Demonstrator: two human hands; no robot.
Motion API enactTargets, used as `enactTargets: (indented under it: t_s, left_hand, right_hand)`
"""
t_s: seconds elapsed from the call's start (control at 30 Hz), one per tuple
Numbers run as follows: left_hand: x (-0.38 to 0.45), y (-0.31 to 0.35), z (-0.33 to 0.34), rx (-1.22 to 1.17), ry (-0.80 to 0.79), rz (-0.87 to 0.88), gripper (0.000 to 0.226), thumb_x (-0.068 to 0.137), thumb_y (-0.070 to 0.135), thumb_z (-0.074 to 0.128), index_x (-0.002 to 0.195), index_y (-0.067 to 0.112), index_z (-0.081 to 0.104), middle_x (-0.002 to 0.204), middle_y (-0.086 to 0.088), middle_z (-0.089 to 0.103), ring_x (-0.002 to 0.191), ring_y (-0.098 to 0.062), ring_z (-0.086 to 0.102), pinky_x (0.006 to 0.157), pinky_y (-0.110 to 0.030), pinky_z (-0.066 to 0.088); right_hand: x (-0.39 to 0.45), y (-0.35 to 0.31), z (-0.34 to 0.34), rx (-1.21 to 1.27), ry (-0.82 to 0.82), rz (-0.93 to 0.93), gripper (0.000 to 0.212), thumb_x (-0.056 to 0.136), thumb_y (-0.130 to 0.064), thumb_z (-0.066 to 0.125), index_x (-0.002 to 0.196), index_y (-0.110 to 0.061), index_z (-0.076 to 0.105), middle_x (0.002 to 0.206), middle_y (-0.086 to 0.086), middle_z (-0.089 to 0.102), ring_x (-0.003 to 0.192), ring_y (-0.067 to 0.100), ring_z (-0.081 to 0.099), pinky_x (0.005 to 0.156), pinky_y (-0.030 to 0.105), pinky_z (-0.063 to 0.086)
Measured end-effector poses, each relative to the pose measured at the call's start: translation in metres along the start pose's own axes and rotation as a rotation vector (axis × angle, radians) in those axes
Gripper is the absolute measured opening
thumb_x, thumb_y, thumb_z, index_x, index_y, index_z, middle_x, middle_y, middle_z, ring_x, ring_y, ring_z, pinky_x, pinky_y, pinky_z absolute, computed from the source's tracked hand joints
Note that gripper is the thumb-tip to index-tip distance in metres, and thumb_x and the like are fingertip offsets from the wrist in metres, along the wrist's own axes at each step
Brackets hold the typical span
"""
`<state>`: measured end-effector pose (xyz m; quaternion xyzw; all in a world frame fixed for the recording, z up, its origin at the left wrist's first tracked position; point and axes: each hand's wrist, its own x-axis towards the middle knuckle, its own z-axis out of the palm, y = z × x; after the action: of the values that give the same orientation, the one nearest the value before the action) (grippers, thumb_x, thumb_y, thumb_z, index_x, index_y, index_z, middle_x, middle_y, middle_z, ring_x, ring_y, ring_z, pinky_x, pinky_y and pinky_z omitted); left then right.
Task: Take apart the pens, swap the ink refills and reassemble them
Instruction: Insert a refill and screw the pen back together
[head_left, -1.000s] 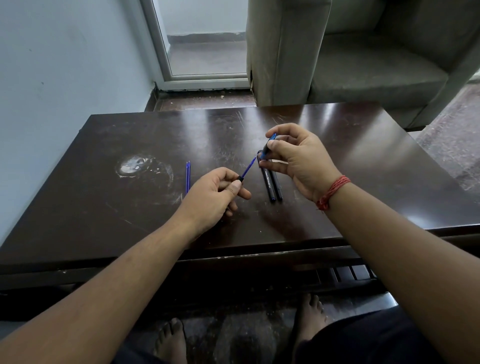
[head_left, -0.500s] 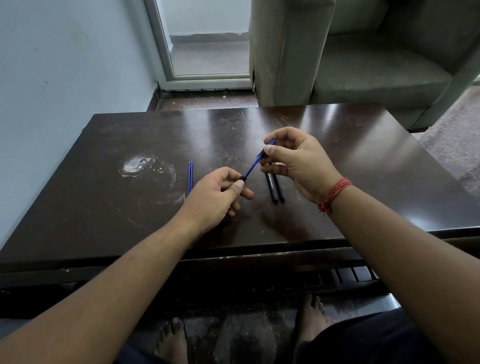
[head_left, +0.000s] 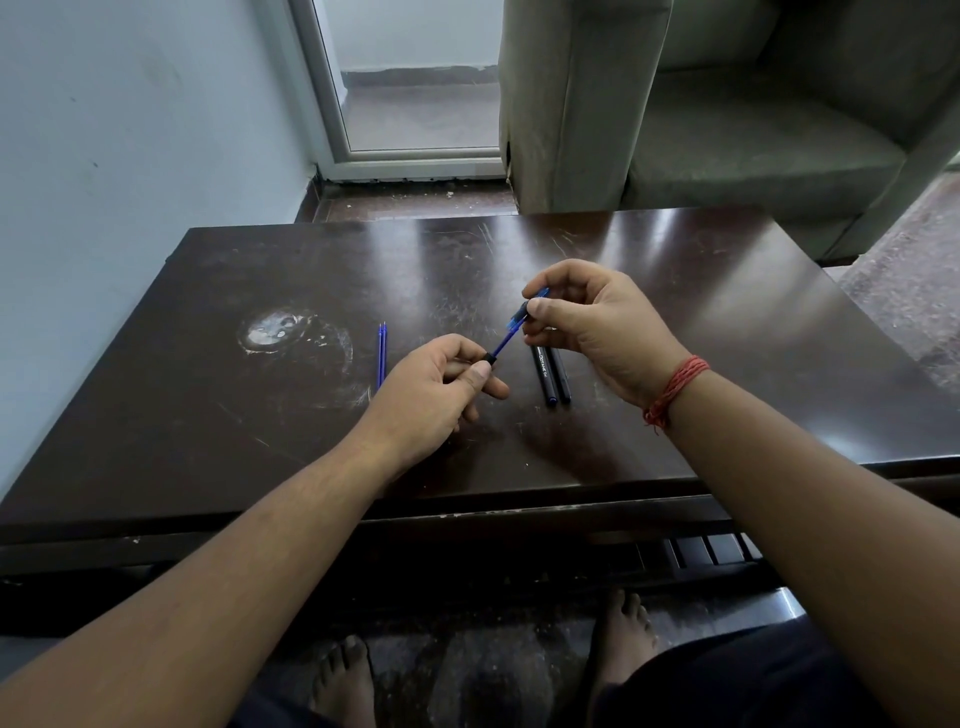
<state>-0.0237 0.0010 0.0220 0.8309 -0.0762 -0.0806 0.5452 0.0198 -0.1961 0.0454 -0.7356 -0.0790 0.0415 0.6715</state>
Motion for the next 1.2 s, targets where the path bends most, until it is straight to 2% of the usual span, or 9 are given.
enactTargets:
  t_s: [0.13, 0.33, 0.53, 0.7, 0.93, 1.2]
  left_hand:
    - [0.0, 0.0, 0.0, 0.016, 0.006, 0.001, 0.011, 0.103, 0.02, 0.051, 0.103, 0.022, 0.061, 0.09, 0.009, 0.078, 0.063, -0.008, 0.06, 0.058, -0.02, 0.045]
    - [0.0, 0.0, -0.001, 0.016, 0.014, 0.008, 0.011, 0.103, 0.02, 0.051, 0.102, 0.022, 0.061, 0.09, 0.009, 0.078, 0.062, -0.007, 0.059, 0.055, -0.016, 0.042]
    - [0.0, 0.001, 0.0, 0.002, 0.015, 0.004, 0.01, 0.103, 0.019, 0.051, 0.102, 0.021, 0.061, 0.09, 0.007, 0.078, 0.062, -0.008, 0.059, 0.054, -0.014, 0.043]
    - [0.001, 0.001, 0.0, 0.009, 0.013, 0.0, 0.01, 0.103, 0.019, 0.051, 0.102, 0.021, 0.061, 0.09, 0.007, 0.078, 0.061, -0.007, 0.059, 0.053, -0.014, 0.043]
    - [-0.001, 0.002, -0.001, 0.034, 0.016, 0.0, 0.01, 0.103, 0.019, 0.051, 0.104, 0.02, 0.062, 0.089, 0.009, 0.078, 0.061, -0.007, 0.06, 0.054, -0.012, 0.042]
    - [0.0, 0.001, -0.001, 0.018, 0.03, -0.001, 0.011, 0.103, 0.019, 0.051, 0.101, 0.022, 0.061, 0.089, 0.009, 0.078, 0.06, -0.005, 0.059, 0.051, -0.011, 0.042]
  right_hand:
    - [0.0, -0.001, 0.0, -0.054, -0.018, -0.003, 0.01, 0.092, 0.0, 0.06, 0.098, -0.005, 0.066, 0.098, 0.027, 0.067, 0.082, 0.025, 0.068, 0.082, 0.042, 0.059]
    - [0.003, -0.007, -0.009, 0.007, 0.104, -0.004, 0.013, 0.093, 0.004, 0.054, 0.1, 0.0, 0.064, 0.085, 0.014, 0.067, 0.073, 0.02, 0.065, 0.081, 0.041, 0.06]
    - [0.002, -0.005, -0.008, -0.039, 0.072, -0.003, 0.013, 0.092, 0.003, 0.056, 0.094, -0.005, 0.066, 0.086, 0.013, 0.068, 0.075, 0.022, 0.066, 0.081, 0.039, 0.06]
    - [0.001, -0.003, -0.006, -0.14, 0.026, -0.026, 0.012, 0.092, 0.0, 0.057, 0.096, -0.007, 0.067, 0.1, 0.024, 0.069, 0.08, 0.026, 0.069, 0.081, 0.041, 0.06]
    - [0.002, -0.001, -0.006, -0.159, 0.014, -0.041, 0.015, 0.091, 0.001, 0.058, 0.092, -0.011, 0.067, 0.101, 0.028, 0.068, 0.08, 0.027, 0.069, 0.083, 0.044, 0.06]
    - [0.003, 0.001, -0.007, -0.167, 0.014, -0.044, 0.014, 0.091, 0.001, 0.057, 0.093, -0.009, 0.067, 0.101, 0.024, 0.069, 0.084, 0.032, 0.07, 0.084, 0.046, 0.059]
